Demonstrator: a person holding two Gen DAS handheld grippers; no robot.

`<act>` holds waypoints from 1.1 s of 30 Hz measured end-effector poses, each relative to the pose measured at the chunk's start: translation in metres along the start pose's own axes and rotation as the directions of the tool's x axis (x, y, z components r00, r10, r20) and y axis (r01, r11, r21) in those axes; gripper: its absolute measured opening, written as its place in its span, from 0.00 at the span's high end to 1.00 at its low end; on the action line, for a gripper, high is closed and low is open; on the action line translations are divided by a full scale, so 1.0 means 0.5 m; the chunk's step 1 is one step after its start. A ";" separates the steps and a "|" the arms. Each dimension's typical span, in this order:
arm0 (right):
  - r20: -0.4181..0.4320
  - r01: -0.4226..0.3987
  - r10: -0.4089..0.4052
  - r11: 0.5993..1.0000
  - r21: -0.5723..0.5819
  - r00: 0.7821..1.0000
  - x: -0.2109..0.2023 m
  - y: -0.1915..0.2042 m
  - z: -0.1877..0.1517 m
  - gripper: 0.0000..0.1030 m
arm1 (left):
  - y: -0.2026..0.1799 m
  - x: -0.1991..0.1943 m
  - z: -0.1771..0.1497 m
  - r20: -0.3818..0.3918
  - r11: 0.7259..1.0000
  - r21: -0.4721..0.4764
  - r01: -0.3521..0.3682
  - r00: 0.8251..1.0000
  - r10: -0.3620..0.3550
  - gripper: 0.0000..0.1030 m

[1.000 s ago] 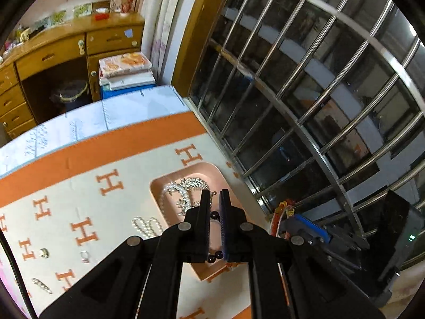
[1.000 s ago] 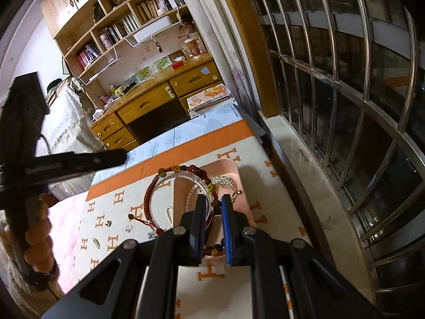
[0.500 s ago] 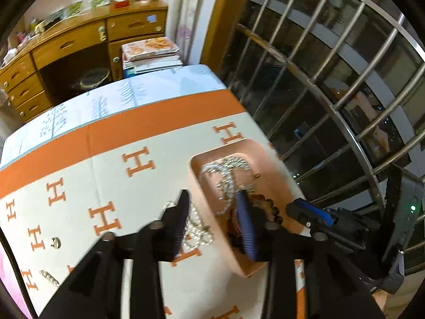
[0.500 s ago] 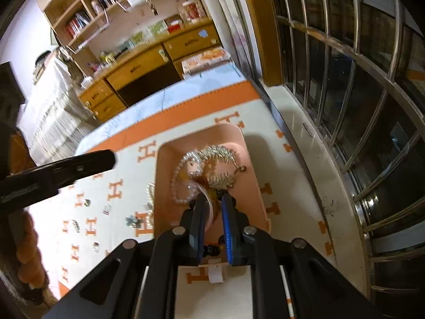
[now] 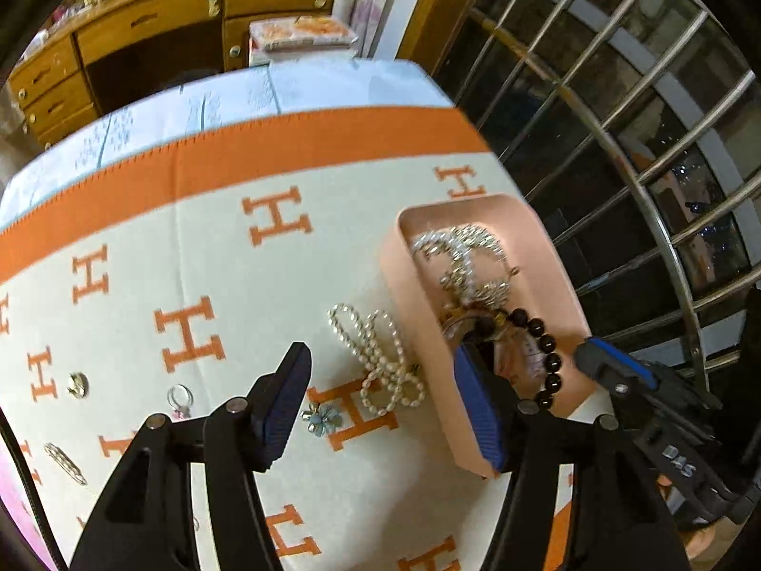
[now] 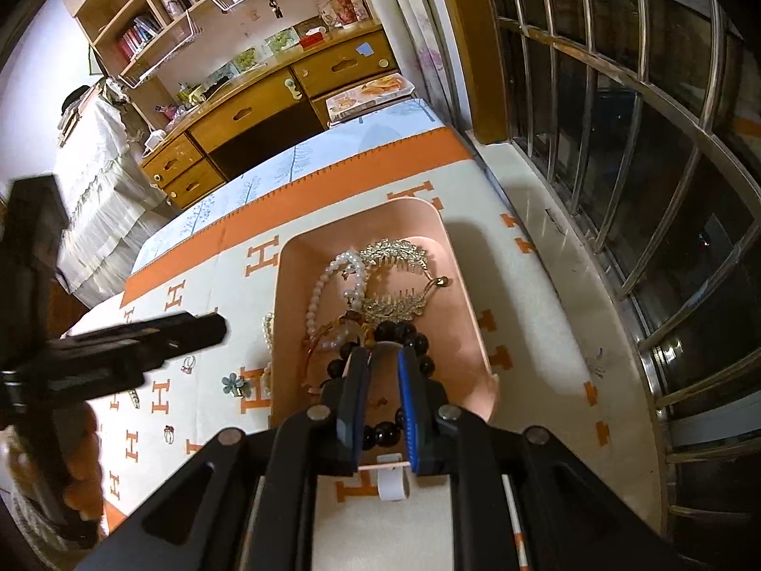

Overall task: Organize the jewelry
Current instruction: 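Lower the red bracelet and pearl necklace into the pink tray, opening both tools, then withdraw both open tools from the pink tray back over the blanket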

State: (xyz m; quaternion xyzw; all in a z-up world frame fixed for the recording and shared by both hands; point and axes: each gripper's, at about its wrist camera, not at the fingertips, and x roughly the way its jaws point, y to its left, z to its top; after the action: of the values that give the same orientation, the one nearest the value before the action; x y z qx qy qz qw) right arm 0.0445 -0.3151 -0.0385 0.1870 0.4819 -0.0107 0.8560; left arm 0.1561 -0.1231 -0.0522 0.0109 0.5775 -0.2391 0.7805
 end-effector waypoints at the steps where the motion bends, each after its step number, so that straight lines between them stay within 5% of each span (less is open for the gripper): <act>1: 0.000 -0.003 0.003 1.000 0.000 1.000 -0.001 0.000 -0.001 0.87 | 0.004 0.009 -0.003 -0.009 1.000 -0.007 0.001 1.000 -0.001 0.42; 6: -0.005 -0.015 0.015 1.000 0.001 1.000 -0.001 -0.001 -0.005 0.87 | 0.026 0.043 -0.011 -0.045 0.996 -0.053 0.071 0.996 -0.073 0.48; 10: -0.009 -0.024 0.024 1.000 0.012 1.000 0.001 -0.006 -0.008 0.87 | 0.040 0.070 -0.018 -0.067 0.989 -0.087 0.117 0.990 -0.123 0.64; 18: -0.002 -0.029 0.029 0.999 0.014 1.000 -0.004 -0.008 -0.010 0.87 | 0.028 0.087 -0.027 -0.078 0.987 -0.046 0.154 0.984 -0.158 0.65; 33: -0.003 -0.040 0.040 0.999 0.005 0.999 -0.013 -0.003 -0.016 0.87 | -0.026 0.129 -0.013 -0.123 0.993 0.119 0.017 0.992 -0.002 0.67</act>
State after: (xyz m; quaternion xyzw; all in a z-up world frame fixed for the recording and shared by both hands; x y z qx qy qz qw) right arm 0.0340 -0.3150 -0.0373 0.1988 0.4795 0.0053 0.8547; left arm 0.1591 -0.1559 -0.1093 0.0697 0.6090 -0.2758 0.7404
